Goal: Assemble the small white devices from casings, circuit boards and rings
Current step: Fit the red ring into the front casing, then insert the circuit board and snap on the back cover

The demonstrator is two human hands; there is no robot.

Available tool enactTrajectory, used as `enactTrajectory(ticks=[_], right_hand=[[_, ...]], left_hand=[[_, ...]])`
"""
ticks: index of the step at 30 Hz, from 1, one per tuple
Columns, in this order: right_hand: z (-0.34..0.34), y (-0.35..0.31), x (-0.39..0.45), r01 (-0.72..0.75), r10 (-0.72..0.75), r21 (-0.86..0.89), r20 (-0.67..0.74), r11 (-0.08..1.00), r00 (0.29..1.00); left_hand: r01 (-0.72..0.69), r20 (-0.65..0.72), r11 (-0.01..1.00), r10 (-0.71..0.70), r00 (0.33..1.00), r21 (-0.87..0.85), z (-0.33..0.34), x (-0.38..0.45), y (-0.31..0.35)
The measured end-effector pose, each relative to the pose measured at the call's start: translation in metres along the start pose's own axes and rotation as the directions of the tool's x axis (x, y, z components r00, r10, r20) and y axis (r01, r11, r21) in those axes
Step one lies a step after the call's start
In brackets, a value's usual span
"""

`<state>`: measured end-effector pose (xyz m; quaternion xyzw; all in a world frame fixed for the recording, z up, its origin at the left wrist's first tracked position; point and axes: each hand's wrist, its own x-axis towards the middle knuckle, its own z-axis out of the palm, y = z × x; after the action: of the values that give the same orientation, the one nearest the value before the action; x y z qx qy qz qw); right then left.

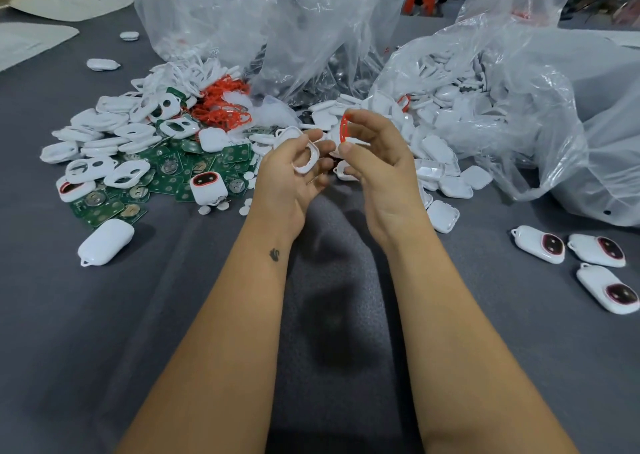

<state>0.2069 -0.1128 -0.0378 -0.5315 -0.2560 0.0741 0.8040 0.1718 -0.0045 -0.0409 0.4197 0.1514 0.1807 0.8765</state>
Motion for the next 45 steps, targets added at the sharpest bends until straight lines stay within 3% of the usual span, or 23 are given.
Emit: enactTrajectory(ticks=[2, 8, 12, 14, 17, 22, 31, 33, 35, 39, 41, 45], right_hand=[[0.0, -0.001, 0.0, -0.042, 0.035, 0.1, 0.066, 0.994, 0.997], [0.0, -0.001, 0.001, -0.107, 0.095, 0.143, 0.088, 0.984, 0.992], [0.0, -0.001, 0.002, -0.081, 0.082, 0.107, -0.01, 0.991, 0.997], [-0.001, 0.0, 0.002, -0.054, 0.056, 0.02, -0.103, 0.998, 0.993], [-0.002, 0.005, 0.003, -0.024, -0.025, -0.243, -0.197, 0.97, 0.98], [0.0, 0.015, -0.001, 0.047, -0.172, -0.612, -0.148, 0.79, 0.974], [-0.002, 0.018, 0.001, 0.038, -0.223, -0.787, -0.127, 0.616, 0.967], [-0.001, 0.017, 0.0, 0.052, -0.238, -0.778, -0.127, 0.626, 0.963], [0.001, 0.015, -0.001, 0.05, -0.236, -0.705, -0.169, 0.707, 0.957], [0.003, 0.01, 0.001, -0.043, -0.047, -0.324, -0.266, 0.945, 0.963], [0.005, 0.011, 0.001, -0.046, -0.012, -0.265, -0.214, 0.963, 0.977], [0.009, 0.014, -0.002, -0.026, -0.024, -0.35, -0.135, 0.936, 0.991]], left_hand=[[0.013, -0.005, 1.0, -0.013, 1.0, 0.0, 0.001, 0.001, 0.001], [-0.014, 0.046, 0.999, 0.016, 0.999, -0.039, -0.002, -0.001, 0.0], [-0.01, 0.038, 1.0, 0.011, 0.999, -0.029, -0.002, 0.002, -0.004], [-0.022, 0.016, 0.999, 0.022, 1.0, -0.034, -0.001, 0.003, -0.005], [-0.047, 0.039, 0.998, 0.048, 0.998, -0.036, 0.001, 0.004, -0.008], [-0.071, 0.05, 0.994, 0.067, 0.996, 0.078, 0.001, 0.003, -0.009], [-0.079, 0.068, 0.989, 0.071, 0.995, 0.126, 0.001, 0.004, -0.011], [-0.082, 0.053, 0.988, 0.076, 0.996, 0.127, -0.001, 0.005, -0.012], [-0.094, 0.038, 0.987, 0.09, 0.995, 0.129, -0.002, 0.006, -0.013], [-0.129, 0.008, 0.983, 0.129, 0.992, 0.132, 0.0, 0.007, -0.016], [-0.153, 0.012, 0.975, 0.153, 0.988, 0.16, 0.002, 0.008, -0.018], [-0.17, 0.049, 0.971, 0.164, 0.985, 0.171, 0.004, 0.008, -0.019]])
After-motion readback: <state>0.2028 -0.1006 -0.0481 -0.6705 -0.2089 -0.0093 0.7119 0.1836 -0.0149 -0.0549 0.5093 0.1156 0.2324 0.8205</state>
